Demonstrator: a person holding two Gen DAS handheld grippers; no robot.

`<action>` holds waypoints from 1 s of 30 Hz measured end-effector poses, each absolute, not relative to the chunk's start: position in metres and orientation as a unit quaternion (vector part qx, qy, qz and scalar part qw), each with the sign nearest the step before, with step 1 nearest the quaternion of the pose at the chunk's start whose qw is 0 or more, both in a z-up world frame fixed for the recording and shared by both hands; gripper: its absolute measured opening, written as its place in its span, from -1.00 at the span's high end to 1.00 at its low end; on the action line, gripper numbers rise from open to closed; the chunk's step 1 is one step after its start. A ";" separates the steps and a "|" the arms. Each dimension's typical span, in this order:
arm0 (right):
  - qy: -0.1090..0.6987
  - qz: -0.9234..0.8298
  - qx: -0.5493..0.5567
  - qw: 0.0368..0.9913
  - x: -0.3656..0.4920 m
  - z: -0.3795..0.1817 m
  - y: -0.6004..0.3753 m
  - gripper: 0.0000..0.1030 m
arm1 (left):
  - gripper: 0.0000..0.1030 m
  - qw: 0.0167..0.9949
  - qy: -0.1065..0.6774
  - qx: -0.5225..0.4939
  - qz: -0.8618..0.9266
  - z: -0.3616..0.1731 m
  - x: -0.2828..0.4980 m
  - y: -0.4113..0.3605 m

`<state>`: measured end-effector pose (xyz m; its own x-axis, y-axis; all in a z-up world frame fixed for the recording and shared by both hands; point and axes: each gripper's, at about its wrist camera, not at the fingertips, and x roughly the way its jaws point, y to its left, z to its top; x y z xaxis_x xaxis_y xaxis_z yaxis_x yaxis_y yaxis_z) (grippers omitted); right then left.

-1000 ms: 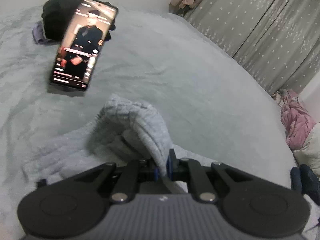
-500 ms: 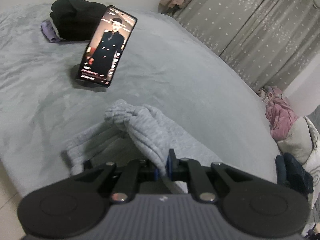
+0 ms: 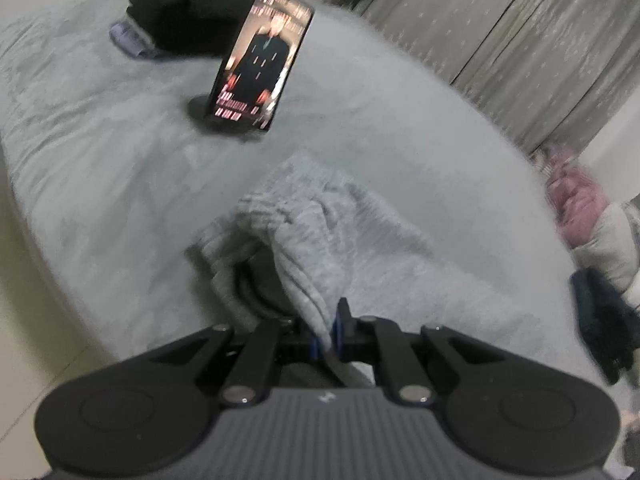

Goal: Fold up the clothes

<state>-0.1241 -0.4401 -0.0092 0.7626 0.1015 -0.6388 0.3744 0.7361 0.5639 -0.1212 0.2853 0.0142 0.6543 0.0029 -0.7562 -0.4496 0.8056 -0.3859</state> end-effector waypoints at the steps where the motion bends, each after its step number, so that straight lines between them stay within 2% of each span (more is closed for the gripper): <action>1: 0.348 -0.080 0.352 0.865 -0.125 -0.017 -0.440 0.93 | 0.87 0.862 0.404 -0.275 0.136 0.008 -0.118 0.284; 7: 0.377 -0.078 0.354 0.852 -0.124 -0.048 -0.449 0.86 | 0.78 0.867 0.415 -0.235 0.142 -0.007 -0.113 0.277; 9: 0.369 -0.073 0.358 0.855 -0.126 -0.046 -0.454 0.53 | 0.77 0.869 0.410 -0.238 0.141 -0.007 -0.115 0.277; 13: 0.325 -0.081 0.404 0.851 -0.134 -0.045 -0.474 0.45 | 0.77 0.871 0.393 -0.259 0.138 -0.008 -0.120 0.280; 16: 0.326 -0.070 0.421 0.844 -0.127 -0.049 -0.480 0.46 | 0.84 0.875 0.379 -0.264 0.143 -0.006 -0.121 0.277; 17: 0.329 -0.069 0.416 0.845 -0.124 -0.050 -0.478 0.70 | 0.87 0.877 0.374 -0.265 0.144 -0.004 -0.121 0.276; 18: 0.328 -0.072 0.405 0.850 -0.123 -0.049 -0.477 0.84 | 0.88 0.878 0.368 -0.268 0.145 -0.002 -0.122 0.277; 23: 0.302 -0.076 0.377 0.872 -0.144 -0.022 -0.471 0.87 | 0.88 0.876 0.355 -0.294 0.139 0.007 -0.128 0.285; 26: 0.324 -0.087 0.343 0.877 -0.155 -0.009 -0.460 0.87 | 0.88 0.865 0.377 -0.298 0.146 0.006 -0.129 0.290; 30: 0.382 -0.103 0.328 0.858 -0.160 -0.022 -0.457 0.87 | 0.87 0.853 0.415 -0.277 0.154 0.001 -0.123 0.289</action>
<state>-0.1599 -0.4567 -0.0219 0.6869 0.0736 -0.7230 0.4271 0.7641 0.4835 -0.1226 0.2895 0.0006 0.6074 0.0326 -0.7938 -0.4929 0.7991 -0.3443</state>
